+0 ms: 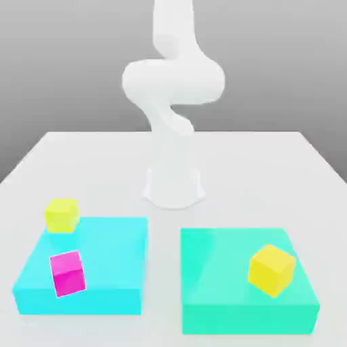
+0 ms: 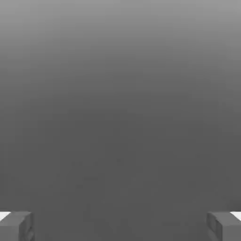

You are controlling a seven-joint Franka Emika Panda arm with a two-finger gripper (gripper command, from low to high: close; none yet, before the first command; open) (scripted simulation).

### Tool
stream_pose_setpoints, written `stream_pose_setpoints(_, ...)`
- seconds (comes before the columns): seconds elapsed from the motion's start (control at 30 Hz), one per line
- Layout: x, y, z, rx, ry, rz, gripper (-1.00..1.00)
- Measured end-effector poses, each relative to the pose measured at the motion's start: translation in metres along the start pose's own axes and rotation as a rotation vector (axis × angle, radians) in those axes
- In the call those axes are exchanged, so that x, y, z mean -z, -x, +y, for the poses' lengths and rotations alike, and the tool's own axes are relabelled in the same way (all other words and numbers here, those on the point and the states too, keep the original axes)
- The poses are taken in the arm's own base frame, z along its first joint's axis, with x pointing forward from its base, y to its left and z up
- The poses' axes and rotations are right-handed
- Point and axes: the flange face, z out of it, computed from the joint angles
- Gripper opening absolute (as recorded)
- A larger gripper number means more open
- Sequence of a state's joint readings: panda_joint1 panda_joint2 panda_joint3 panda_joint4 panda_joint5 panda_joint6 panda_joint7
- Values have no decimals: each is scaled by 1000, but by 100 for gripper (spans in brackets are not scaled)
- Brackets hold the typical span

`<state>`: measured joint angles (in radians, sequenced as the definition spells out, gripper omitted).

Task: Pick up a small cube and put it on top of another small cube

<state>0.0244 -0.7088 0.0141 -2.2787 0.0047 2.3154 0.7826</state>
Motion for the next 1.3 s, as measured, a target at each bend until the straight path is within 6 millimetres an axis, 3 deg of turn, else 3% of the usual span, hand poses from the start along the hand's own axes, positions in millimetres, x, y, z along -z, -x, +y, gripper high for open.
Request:
stream_pose_setpoints(0.17, -77, 20, -35, 97, 47, -111, 0)
stream_pose_setpoints(0.33, -153, 55, -65, 197, 91, -216, 0)
stream_pose_setpoints(0.53, -241, 118, -90, 322, 142, -340, 0)
stream_pose_setpoints(0.67, -294, 177, -103, 420, 170, -427, 0)
stream_pose_setpoints(0.97, -406, 312, -91, 603, 252, -602, 0)
stream_pose_setpoints(1.1, -446, 383, -73, 691, 287, -681, 0)
stream_pose_setpoints(1.23, -492, 425, -44, 714, 296, -701, 0)
stream_pose_setpoints(1.27, -500, 431, -39, 715, 297, -702, -100)
stream_pose_setpoints(1.3, -500, 431, -39, 715, 297, -702, -100)
